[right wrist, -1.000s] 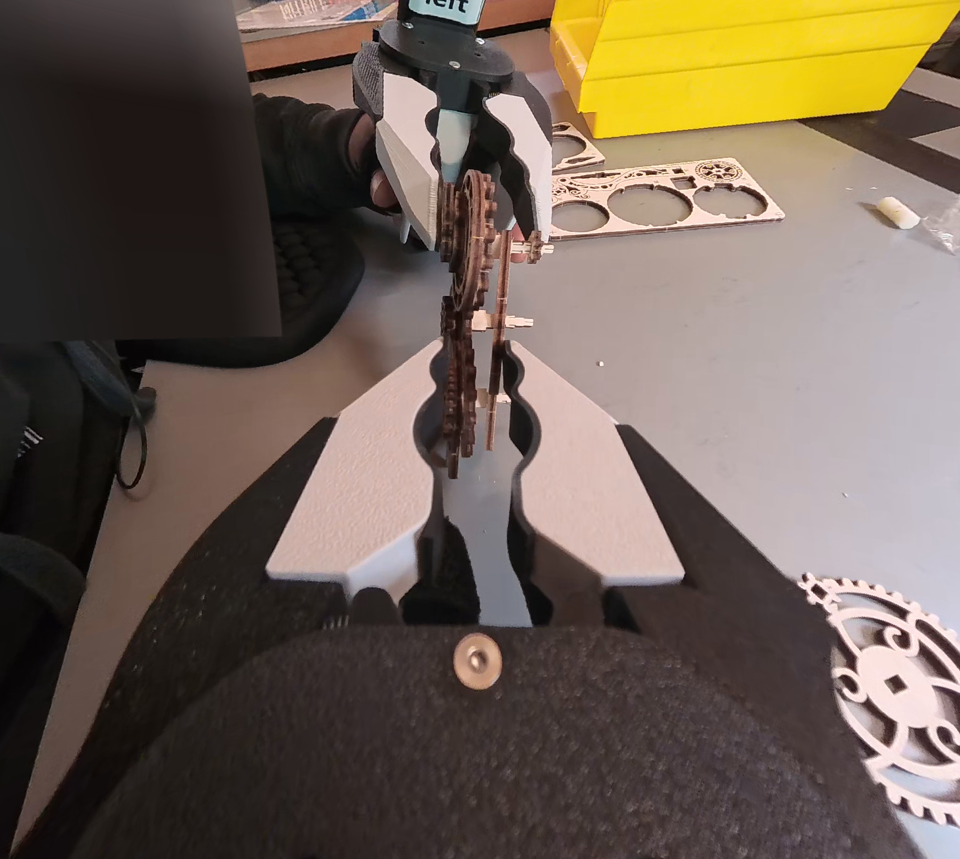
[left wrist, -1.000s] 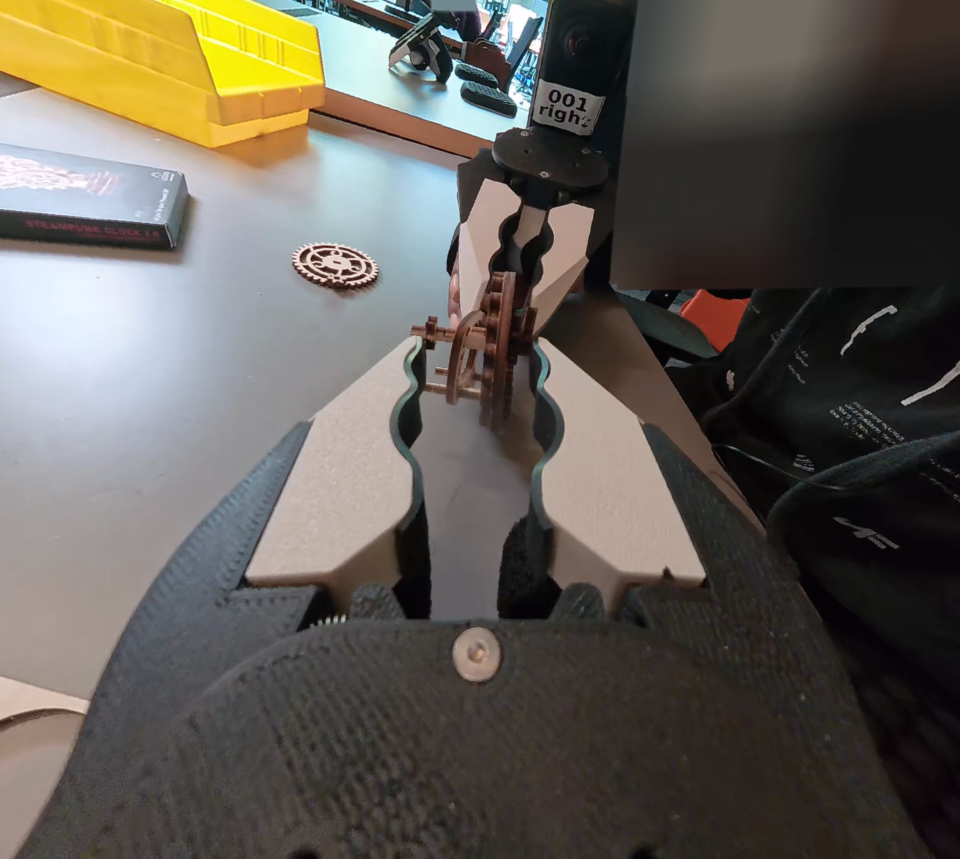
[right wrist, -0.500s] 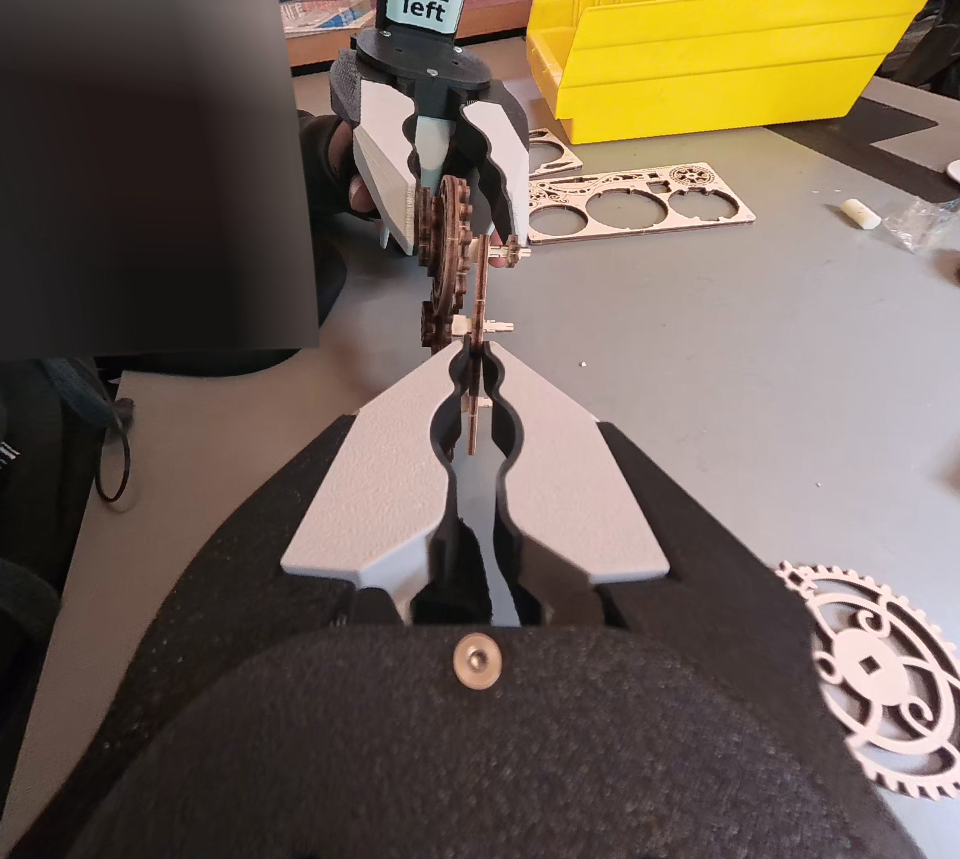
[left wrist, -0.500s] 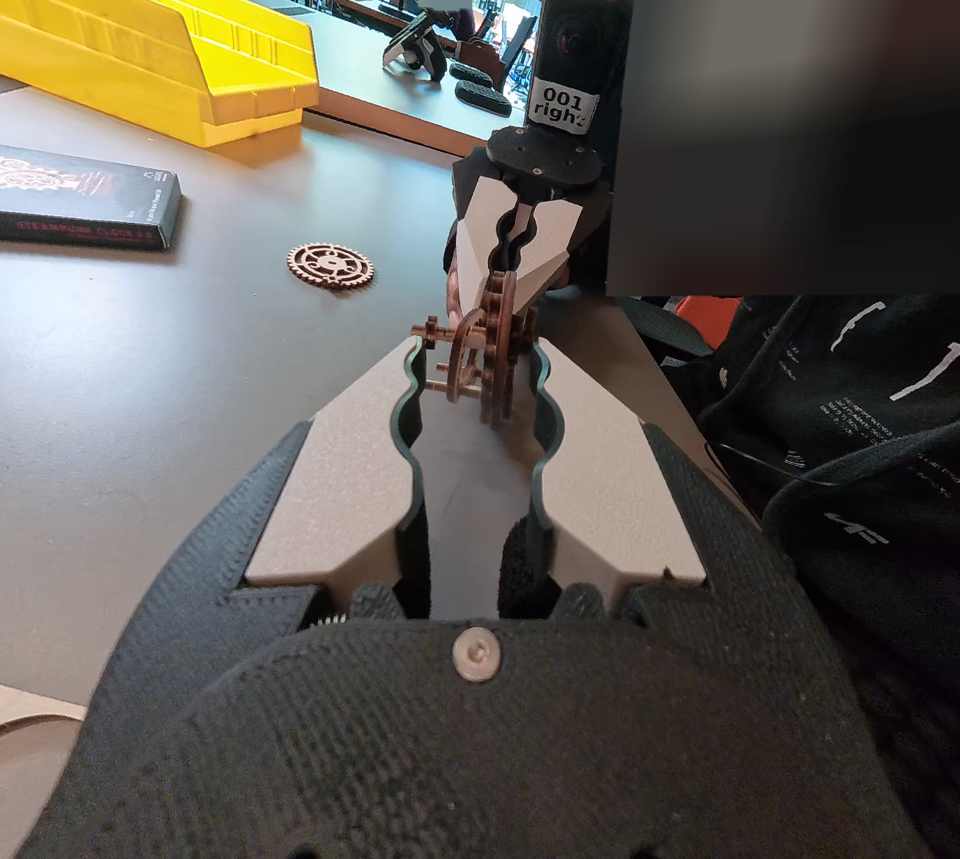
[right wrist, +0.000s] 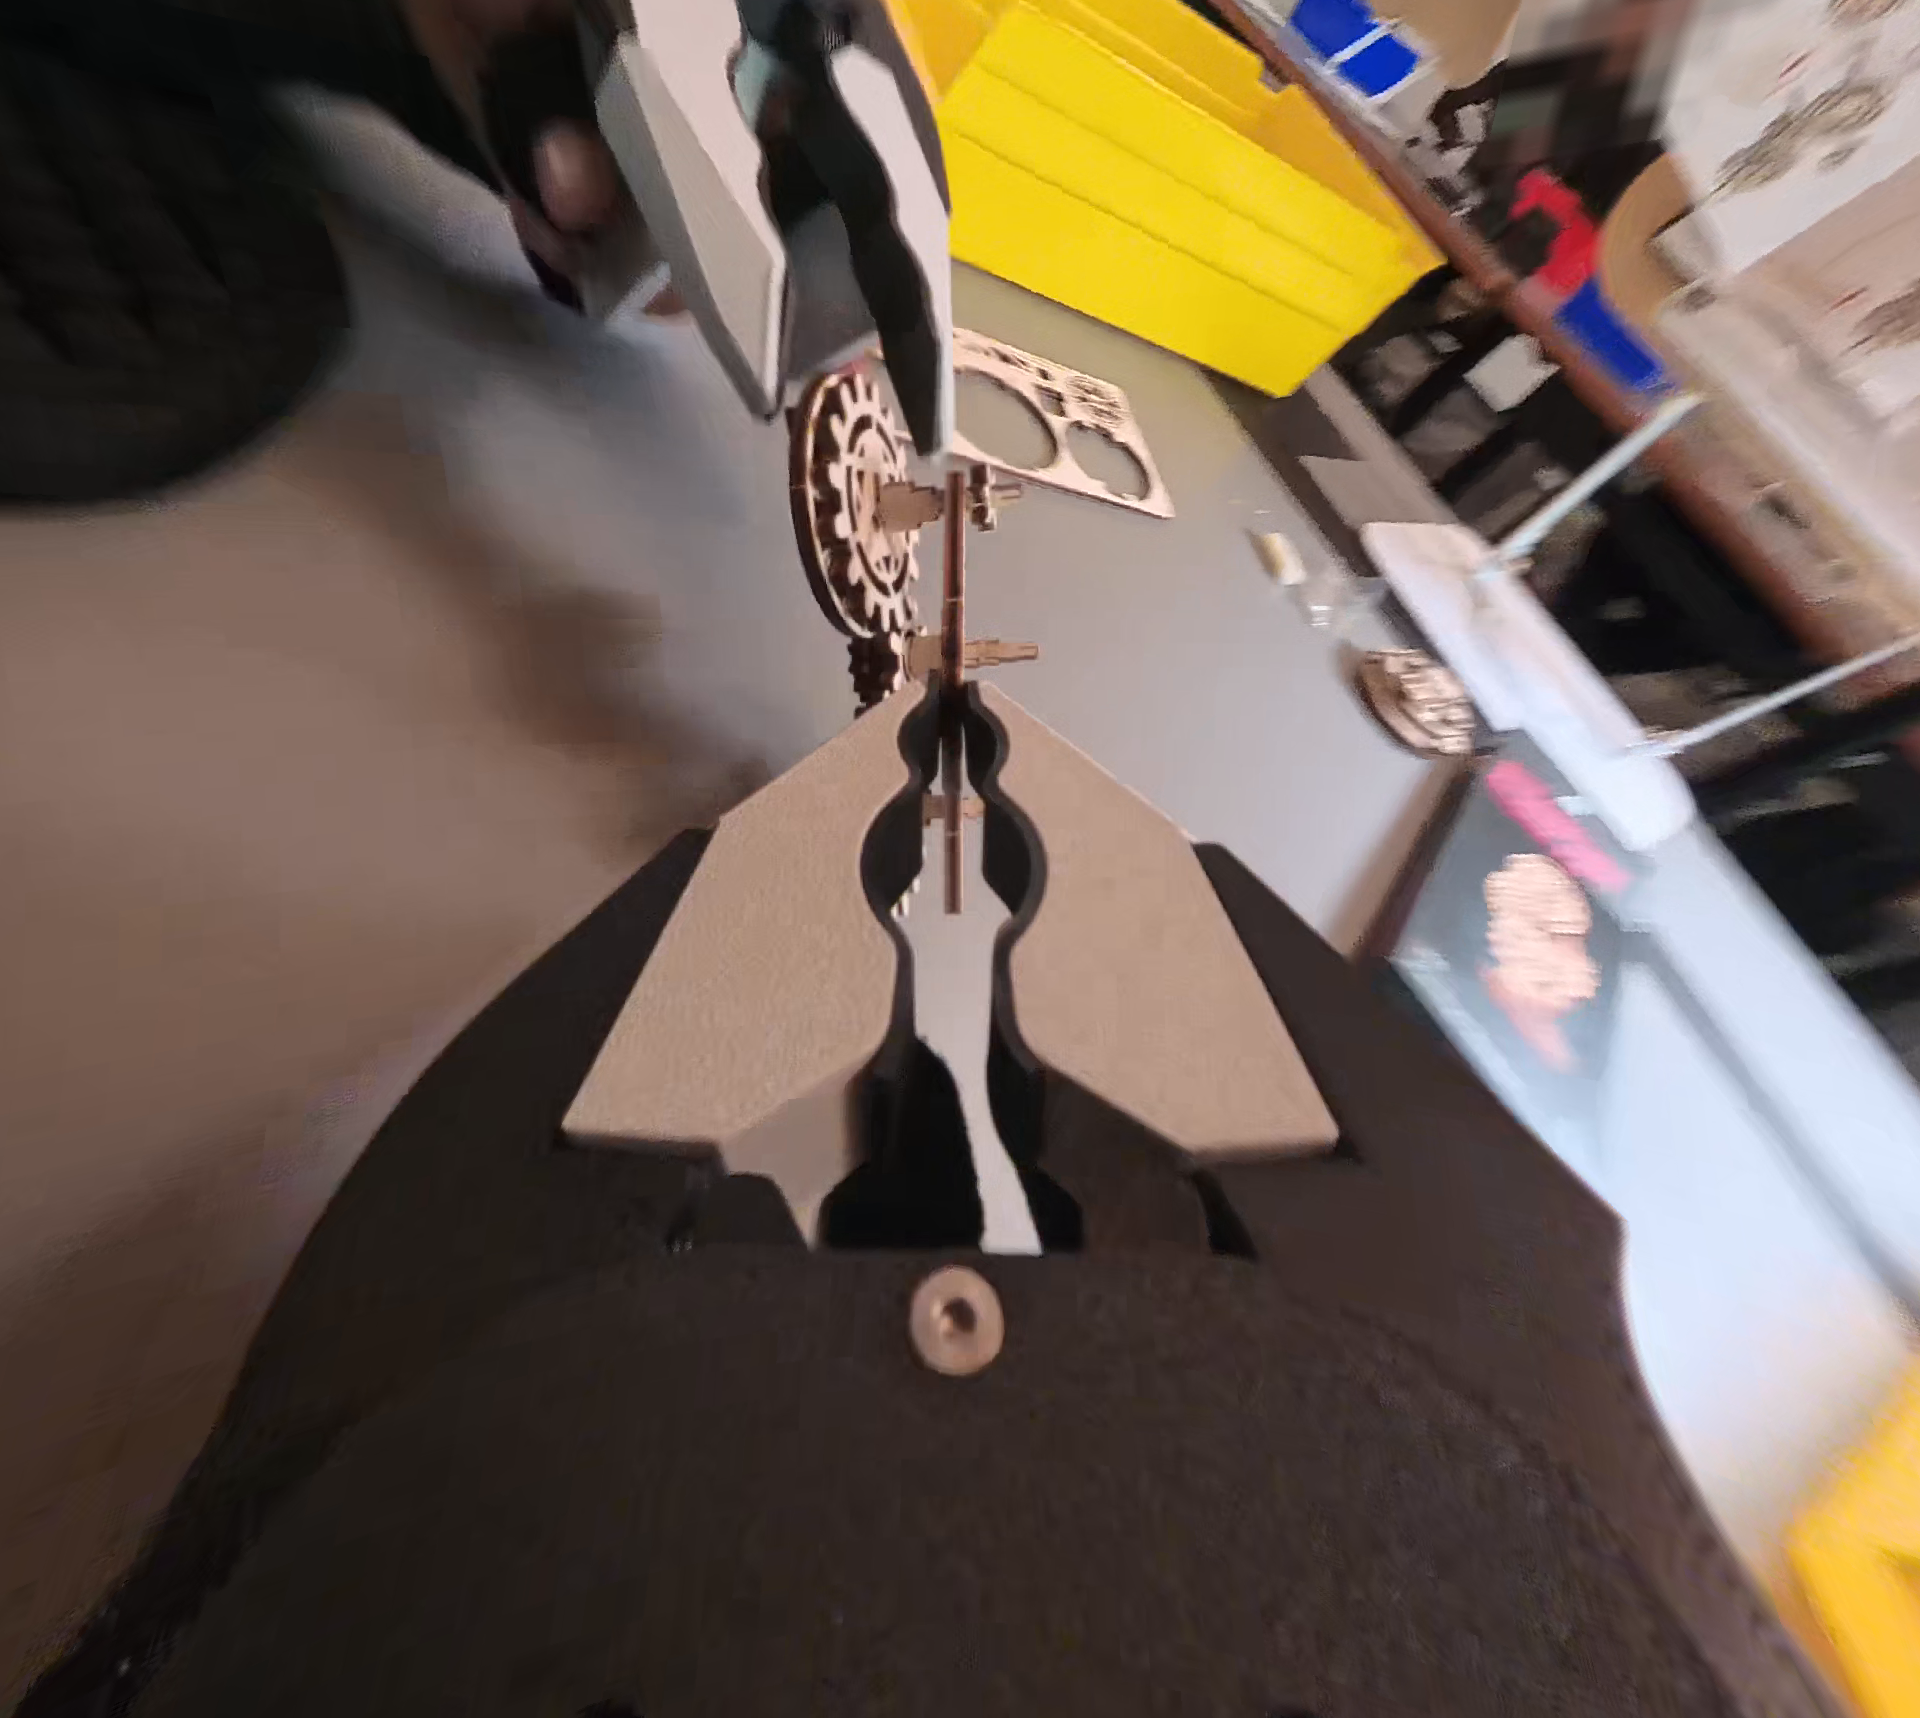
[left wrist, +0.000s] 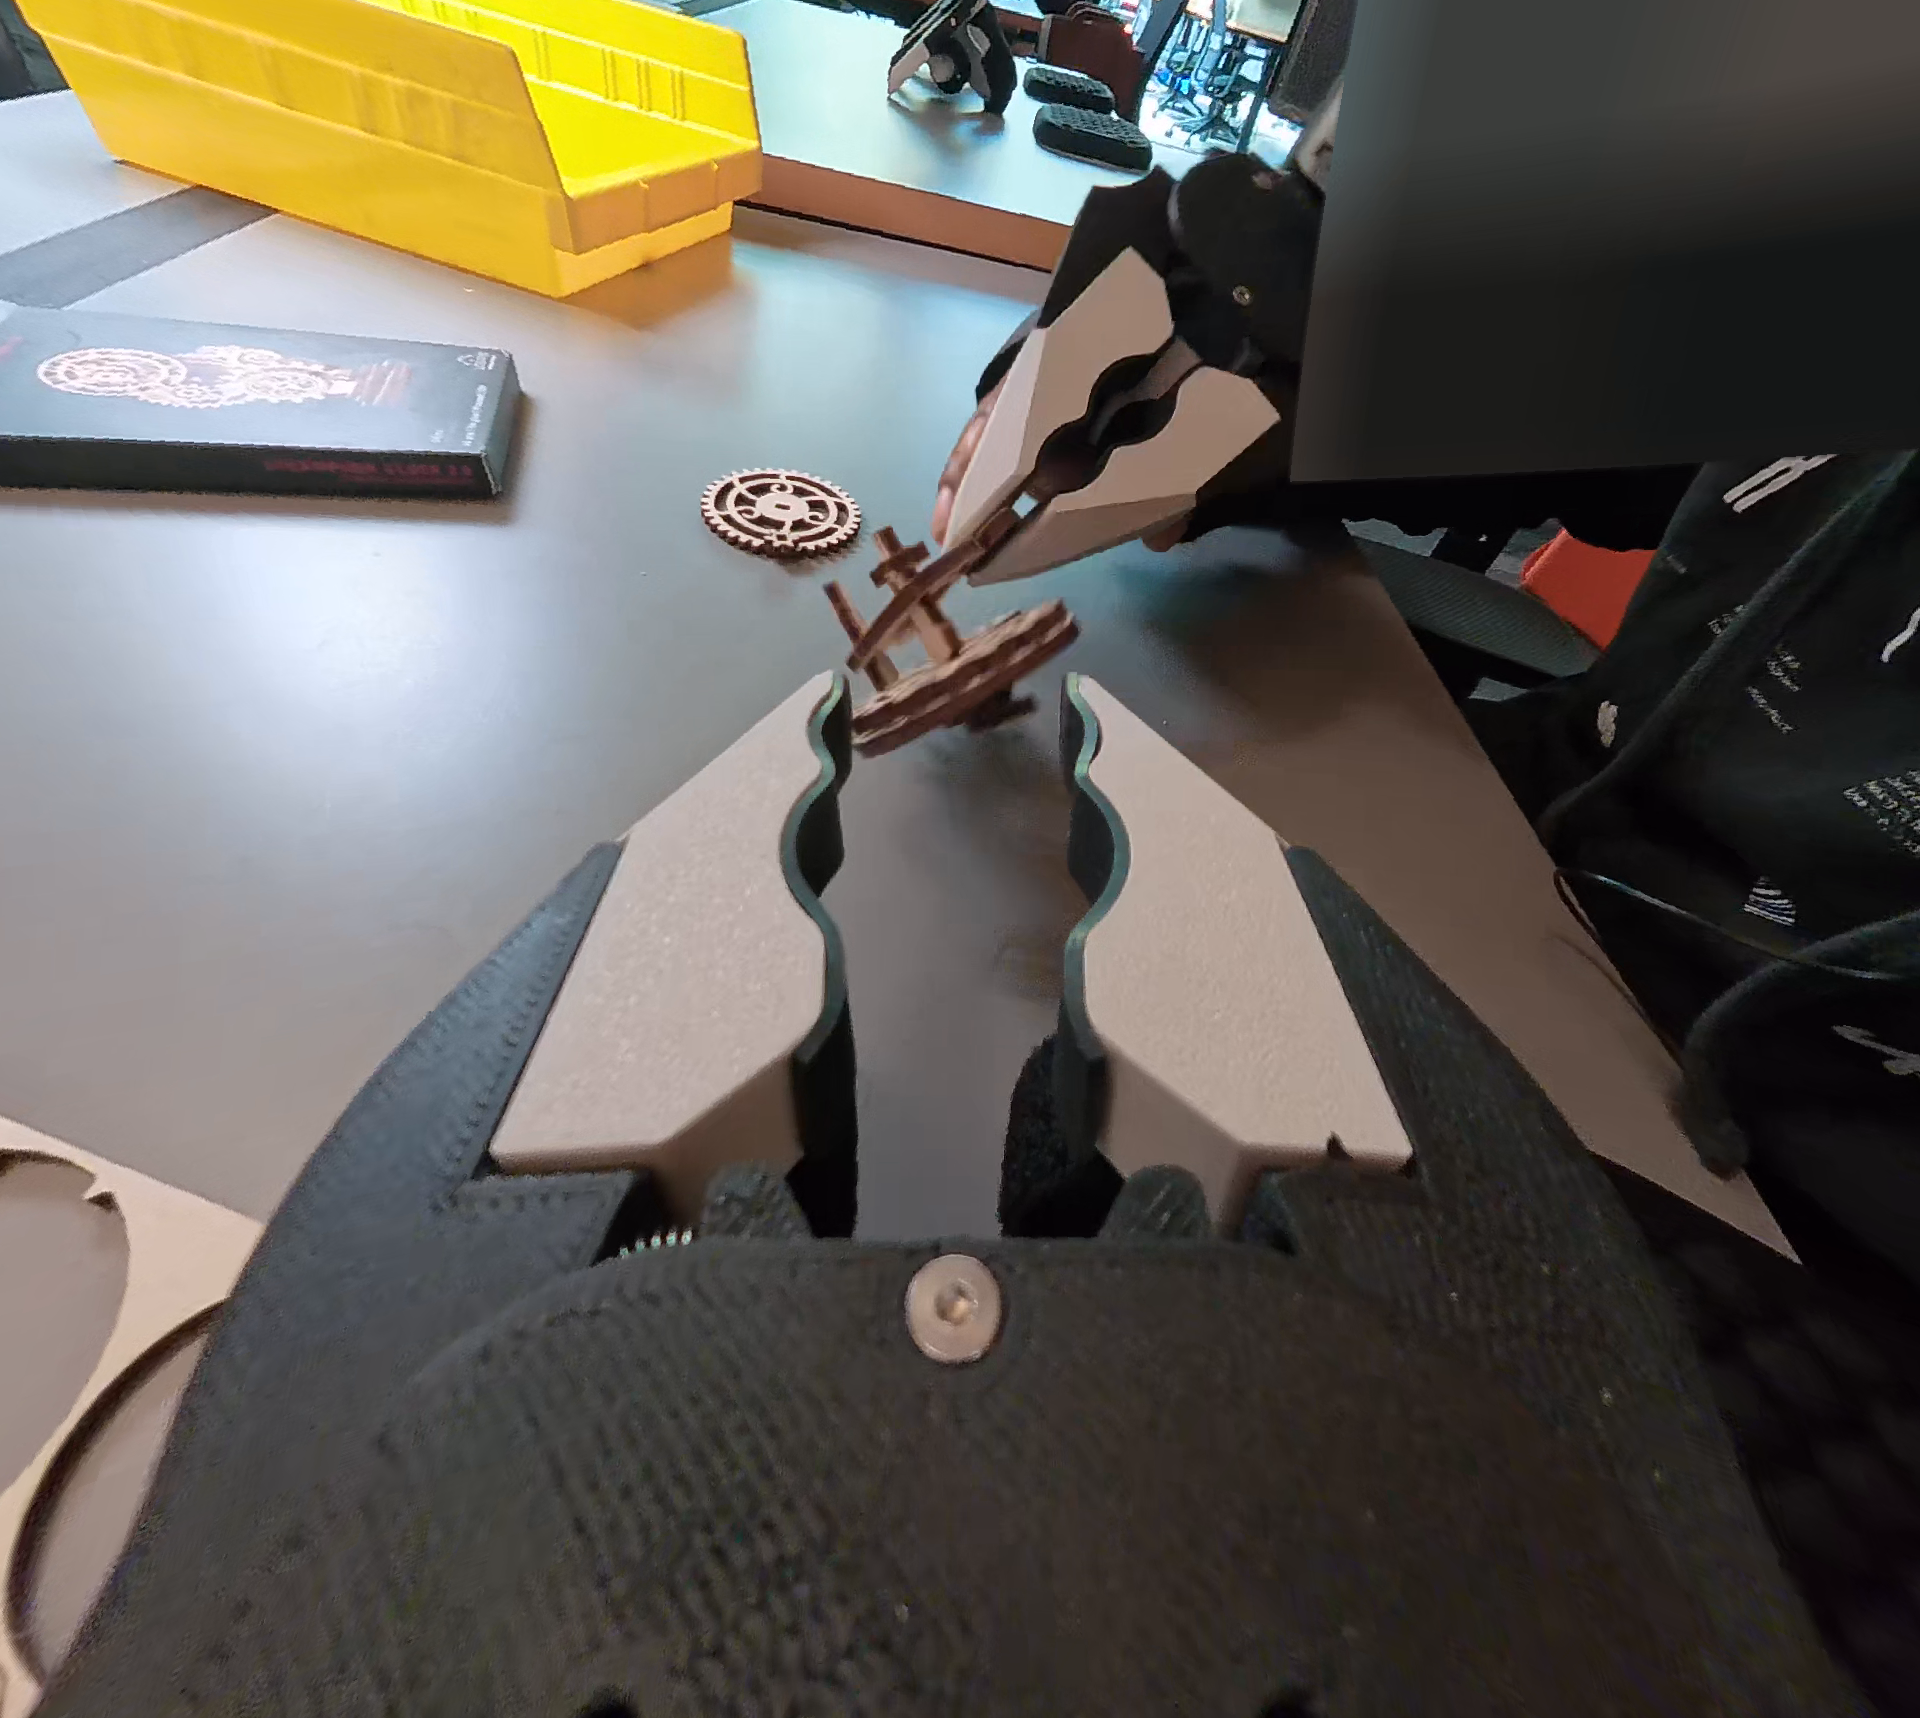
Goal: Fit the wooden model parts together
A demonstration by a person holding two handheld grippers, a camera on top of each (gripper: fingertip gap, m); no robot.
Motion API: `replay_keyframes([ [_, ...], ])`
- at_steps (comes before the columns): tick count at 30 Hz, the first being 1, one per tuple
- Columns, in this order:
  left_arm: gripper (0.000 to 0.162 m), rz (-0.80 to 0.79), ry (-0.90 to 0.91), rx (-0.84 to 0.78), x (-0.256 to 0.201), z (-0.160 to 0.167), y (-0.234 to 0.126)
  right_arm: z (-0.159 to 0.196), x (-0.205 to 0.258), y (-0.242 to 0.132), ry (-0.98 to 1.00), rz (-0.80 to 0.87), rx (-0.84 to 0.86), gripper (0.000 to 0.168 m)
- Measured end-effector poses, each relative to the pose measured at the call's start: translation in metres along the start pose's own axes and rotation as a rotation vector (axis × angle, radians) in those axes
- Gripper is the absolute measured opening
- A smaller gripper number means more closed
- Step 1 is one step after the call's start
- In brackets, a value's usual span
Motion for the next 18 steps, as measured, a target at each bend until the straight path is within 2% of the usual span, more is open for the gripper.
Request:
replay_keyframes([
  [3, 0.039, -0.009, -0.007, 0.04, 0.001, 0.001, -0.001, 0.004, 0.008, 0.003, -0.275, 0.128, 0.08, 0.001],
  [5, 0.039, -0.009, 0.0, 0.106, 0.0, 0.004, 0.002, 0.012, 0.02, 0.007, -0.43, 0.144, 0.137, 0.001],
  [8, 0.039, -0.002, 0.042, 0.195, -0.007, 0.009, 0.01, 0.017, 0.033, 0.009, -0.512, 0.112, 0.169, 0.008],
  [12, 0.034, -0.027, 0.103, 0.28, -0.014, 0.012, 0.02, 0.008, 0.036, -0.003, -0.453, 0.006, 0.173, 0.028],
  [15, 0.031, -0.041, 0.143, 0.31, -0.018, 0.011, 0.025, -0.014, 0.026, -0.015, -0.253, -0.114, 0.148, 0.026],
  [18, 0.025, -0.057, 0.184, 0.353, -0.02, 0.012, 0.03, -0.03, 0.007, -0.011, -0.159, -0.203, 0.184, 0.014],
])
Point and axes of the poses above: each gripper's, where its closed fingertips meet, y out along the fingers, z out of its underside, x = y × z across the jaws, the point moved 10 cm from there along -y, back along the fingers, and after that the axes turned 15 degrees about y, right-handed, at the moved point
